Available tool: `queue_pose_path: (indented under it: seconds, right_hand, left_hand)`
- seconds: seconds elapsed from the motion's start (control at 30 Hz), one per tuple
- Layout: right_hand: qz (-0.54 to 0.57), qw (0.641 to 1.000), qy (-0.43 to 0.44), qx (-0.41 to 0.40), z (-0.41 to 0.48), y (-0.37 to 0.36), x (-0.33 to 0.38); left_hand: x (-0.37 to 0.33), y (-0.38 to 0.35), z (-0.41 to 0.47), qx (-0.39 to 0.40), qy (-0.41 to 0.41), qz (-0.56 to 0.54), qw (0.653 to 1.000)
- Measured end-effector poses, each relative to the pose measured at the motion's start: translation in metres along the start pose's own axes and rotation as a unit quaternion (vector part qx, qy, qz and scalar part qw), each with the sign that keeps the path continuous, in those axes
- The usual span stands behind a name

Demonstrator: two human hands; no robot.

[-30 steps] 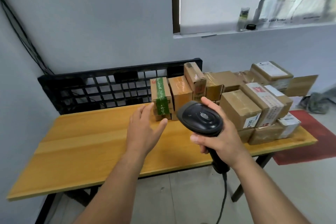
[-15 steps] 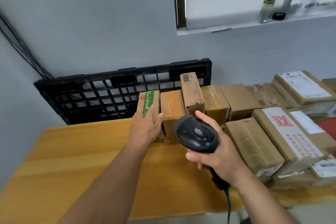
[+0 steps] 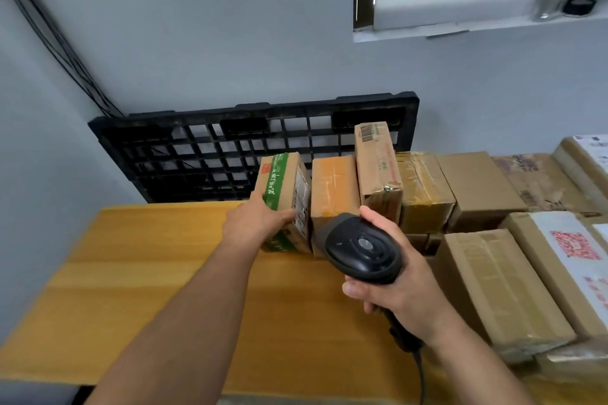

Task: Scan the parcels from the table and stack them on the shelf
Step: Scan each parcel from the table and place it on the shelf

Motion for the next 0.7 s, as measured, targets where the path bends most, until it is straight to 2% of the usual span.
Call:
queue_pose_path:
  seconds: [0.17, 0.27, 0.4, 0.5, 0.7]
  right_hand:
    - [-0.005, 1.0, 0.005, -0.01, -0.002, -0.011, 0.008]
    - [-0.011, 1.0, 0.011, -0.014, -0.005, -0.019, 0.015]
    - [-0.008, 1.0, 0.019, -0.006, -0.01, -0.039, 0.024]
    - [0.001, 1.0, 0.024, 0.01, -0.014, -0.062, 0.033]
    - [0.055, 0.995, 0.055, 0.063, -0.019, -0.119, 0.061]
  left_hand:
    - [0.013, 0.006, -0.006, 0.033, -0.015, -0.052, 0.998]
    - [0.034, 0.01, -0.018, 0.047, -0.019, -0.198, 0.979]
    - [0.076, 0.01, -0.045, 0.072, -0.017, -0.368, 0.927]
    - [0.109, 0.015, -0.065, 0.05, -0.041, -0.433, 0.899]
    - [0.168, 0.043, -0.106, -0.018, -0.094, -0.488, 0.868]
Point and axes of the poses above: each hand's wrist, its own z-axis towards the middle knuckle, its own y-axis out of the back of the hand, x = y × z, the point moved 1 cm from there along z, towards the middle knuckle, and after that the axes turned 8 degrees about x, right-handed, at the moved point
